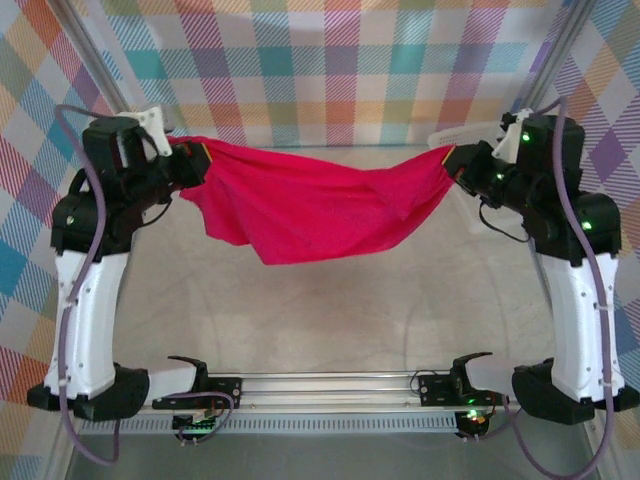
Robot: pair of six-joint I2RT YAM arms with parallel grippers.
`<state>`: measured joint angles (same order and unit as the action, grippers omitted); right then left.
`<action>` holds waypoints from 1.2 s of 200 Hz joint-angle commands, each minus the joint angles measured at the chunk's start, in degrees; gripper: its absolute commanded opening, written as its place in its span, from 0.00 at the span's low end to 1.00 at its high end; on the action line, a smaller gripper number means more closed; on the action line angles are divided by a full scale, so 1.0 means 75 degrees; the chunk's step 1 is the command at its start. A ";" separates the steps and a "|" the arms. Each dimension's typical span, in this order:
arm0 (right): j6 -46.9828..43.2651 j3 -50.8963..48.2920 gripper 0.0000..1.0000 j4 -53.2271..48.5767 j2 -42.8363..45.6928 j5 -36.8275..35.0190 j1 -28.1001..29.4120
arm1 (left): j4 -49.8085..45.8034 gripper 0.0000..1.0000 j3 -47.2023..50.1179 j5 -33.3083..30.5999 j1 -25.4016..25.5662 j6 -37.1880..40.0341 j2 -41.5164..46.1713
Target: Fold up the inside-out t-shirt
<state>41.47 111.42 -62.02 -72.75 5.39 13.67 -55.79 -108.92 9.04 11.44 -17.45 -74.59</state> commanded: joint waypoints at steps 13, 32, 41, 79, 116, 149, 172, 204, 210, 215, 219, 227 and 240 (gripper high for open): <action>-0.0091 -0.0810 0.00 0.0714 -0.1330 -0.0614 -0.0043 | 0.0022 0.00 0.0706 0.1249 -0.0096 0.0046 -0.2221; -0.0254 -0.0652 0.00 0.0826 -0.2340 -0.0913 -0.0048 | 0.0278 0.00 0.0543 0.1005 -0.0095 -0.0092 -0.3396; -0.0386 -0.0312 0.08 0.0677 -0.2895 -0.1038 -0.0055 | 0.0263 0.23 0.0250 0.0665 -0.0102 -0.0144 -0.3893; -0.0737 0.0385 0.62 -0.0276 -0.3848 -0.0922 0.0015 | 0.0369 0.57 0.0774 -0.0520 -0.0118 -0.0129 -0.3848; -0.0265 -0.3373 0.69 0.1322 -0.1975 0.0003 0.0742 | 0.1631 0.56 0.4330 -0.0583 -0.0113 -0.0594 -0.1696; 0.0961 -0.6082 0.69 0.2794 -0.1166 0.0206 0.2420 | 0.2722 0.59 0.6925 -0.0528 -0.0118 -0.1246 -0.0350; 0.1805 -0.6801 0.68 0.3331 -0.1331 0.0030 0.3659 | 0.3408 0.62 0.7868 -0.0117 -0.0119 -0.1561 -0.0364; 0.2709 -0.7428 0.68 0.4207 -0.1887 -0.0330 0.4752 | 0.4454 0.60 0.8609 0.0623 -0.0111 -0.1939 -0.0970; 0.2815 -0.7529 0.68 0.4420 -0.2040 -0.0316 0.4763 | 0.4612 0.58 0.8677 0.0612 -0.0118 -0.1966 -0.1069; 0.2874 -0.7607 0.68 0.4648 -0.2192 -0.0304 0.4763 | 0.4733 0.57 0.8718 0.0564 -0.0119 -0.1993 -0.1149; 0.2884 -0.7641 0.68 0.4815 -0.2304 -0.0339 0.4755 | 0.4791 0.57 0.8727 0.0520 -0.0113 -0.2006 -0.1219; 0.2882 -0.7618 0.68 0.4983 -0.2535 -0.0539 0.4751 | 0.4843 0.54 0.8696 0.0443 -0.0118 -0.2007 -0.1360; 0.2739 -0.7402 0.64 0.5030 -0.2972 -0.0843 0.4646 | 0.4851 0.49 0.8582 0.0276 -0.0118 -0.1962 -0.1539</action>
<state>59.44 55.00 -30.41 -90.56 3.49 49.52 -24.58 -44.01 11.33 11.09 -30.89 -84.36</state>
